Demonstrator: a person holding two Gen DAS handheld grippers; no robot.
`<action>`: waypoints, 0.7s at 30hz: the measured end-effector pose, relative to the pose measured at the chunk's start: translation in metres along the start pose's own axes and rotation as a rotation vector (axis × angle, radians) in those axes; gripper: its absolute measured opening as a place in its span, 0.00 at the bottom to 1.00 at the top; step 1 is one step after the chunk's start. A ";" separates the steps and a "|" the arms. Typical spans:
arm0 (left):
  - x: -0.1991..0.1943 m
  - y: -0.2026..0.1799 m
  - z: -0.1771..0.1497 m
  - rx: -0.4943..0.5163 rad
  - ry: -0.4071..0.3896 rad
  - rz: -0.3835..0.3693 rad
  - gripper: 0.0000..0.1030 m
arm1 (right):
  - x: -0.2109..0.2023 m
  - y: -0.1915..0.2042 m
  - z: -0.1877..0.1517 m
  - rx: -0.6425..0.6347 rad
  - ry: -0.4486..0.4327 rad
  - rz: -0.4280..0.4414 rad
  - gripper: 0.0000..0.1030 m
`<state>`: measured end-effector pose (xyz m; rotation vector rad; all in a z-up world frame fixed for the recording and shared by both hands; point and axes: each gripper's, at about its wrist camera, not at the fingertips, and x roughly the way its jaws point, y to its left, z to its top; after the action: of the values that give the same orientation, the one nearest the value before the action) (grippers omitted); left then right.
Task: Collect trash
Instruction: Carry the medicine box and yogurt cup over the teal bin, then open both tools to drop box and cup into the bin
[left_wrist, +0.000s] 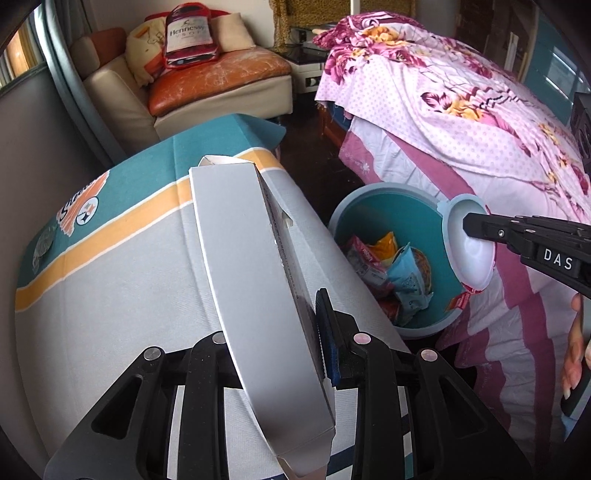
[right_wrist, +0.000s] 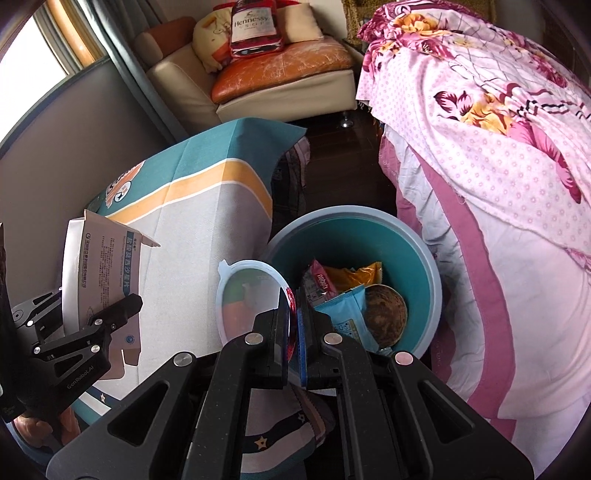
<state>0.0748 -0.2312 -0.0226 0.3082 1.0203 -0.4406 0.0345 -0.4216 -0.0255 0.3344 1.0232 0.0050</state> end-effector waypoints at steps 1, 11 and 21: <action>0.003 -0.006 0.004 0.004 0.002 -0.018 0.28 | -0.002 -0.006 0.000 0.011 -0.004 -0.006 0.04; 0.031 -0.064 0.032 0.072 0.027 -0.131 0.28 | -0.014 -0.054 0.006 0.071 -0.023 -0.067 0.04; 0.055 -0.082 0.047 0.077 0.058 -0.180 0.47 | -0.004 -0.068 0.013 0.077 0.003 -0.104 0.04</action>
<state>0.0942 -0.3347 -0.0509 0.3006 1.0939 -0.6376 0.0335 -0.4899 -0.0346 0.3513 1.0447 -0.1276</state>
